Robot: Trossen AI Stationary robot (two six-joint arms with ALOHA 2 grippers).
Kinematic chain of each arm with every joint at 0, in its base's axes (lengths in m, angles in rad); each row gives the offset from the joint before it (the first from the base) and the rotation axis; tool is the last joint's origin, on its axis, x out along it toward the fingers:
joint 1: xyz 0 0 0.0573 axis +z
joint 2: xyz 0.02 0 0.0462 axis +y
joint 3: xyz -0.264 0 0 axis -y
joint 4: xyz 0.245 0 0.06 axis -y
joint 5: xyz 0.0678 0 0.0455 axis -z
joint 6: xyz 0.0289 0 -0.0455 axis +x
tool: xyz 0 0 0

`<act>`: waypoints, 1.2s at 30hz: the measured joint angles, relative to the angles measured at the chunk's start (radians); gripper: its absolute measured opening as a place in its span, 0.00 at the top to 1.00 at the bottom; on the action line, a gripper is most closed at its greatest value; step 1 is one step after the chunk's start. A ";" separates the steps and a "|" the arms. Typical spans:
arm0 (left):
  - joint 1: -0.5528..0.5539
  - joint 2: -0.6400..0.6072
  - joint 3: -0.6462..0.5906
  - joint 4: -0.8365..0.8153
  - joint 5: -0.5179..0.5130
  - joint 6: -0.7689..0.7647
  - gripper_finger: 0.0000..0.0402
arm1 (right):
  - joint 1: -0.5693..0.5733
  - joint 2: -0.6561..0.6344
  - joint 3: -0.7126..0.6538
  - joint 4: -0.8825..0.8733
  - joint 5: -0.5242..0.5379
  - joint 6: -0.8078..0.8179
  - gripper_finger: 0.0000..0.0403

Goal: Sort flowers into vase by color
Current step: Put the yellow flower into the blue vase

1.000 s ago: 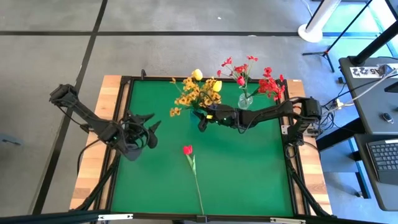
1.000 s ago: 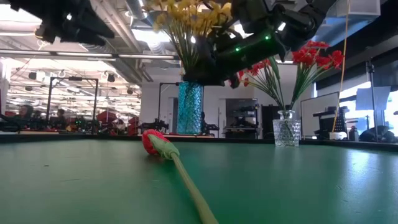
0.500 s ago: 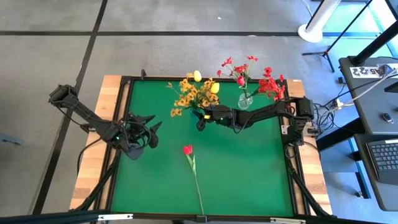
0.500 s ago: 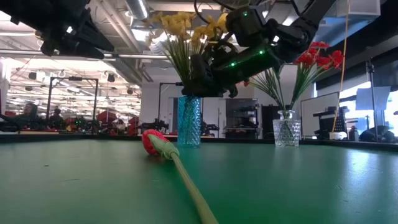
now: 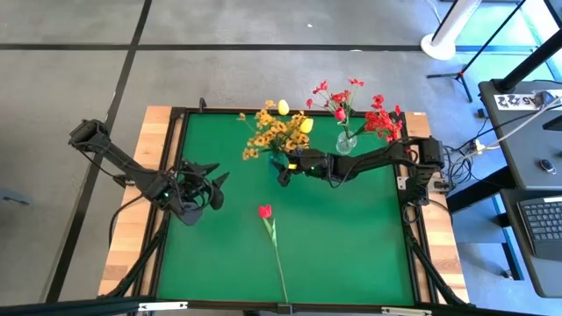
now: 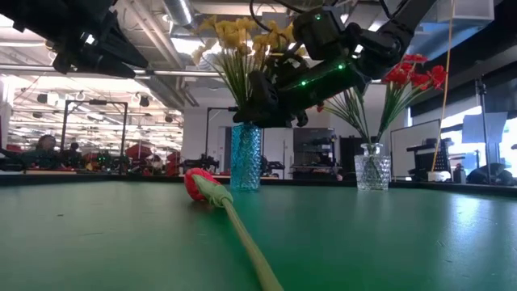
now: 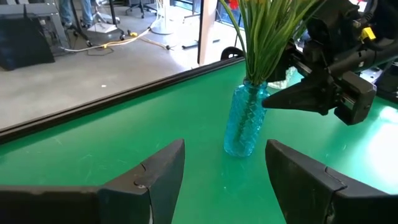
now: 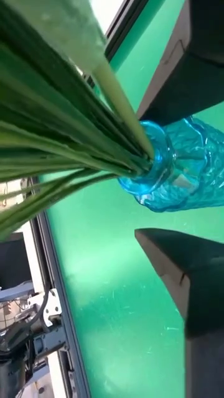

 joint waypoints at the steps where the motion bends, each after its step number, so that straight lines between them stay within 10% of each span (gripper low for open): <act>1: 0.000 0.000 0.000 0.002 0.002 0.000 0.46 | 0.000 0.000 0.000 -0.004 -0.003 0.000 0.30; 36: 0.032 0.000 -0.001 0.007 0.026 0.000 0.46 | 0.019 -0.102 -0.004 -0.193 -0.115 0.040 0.26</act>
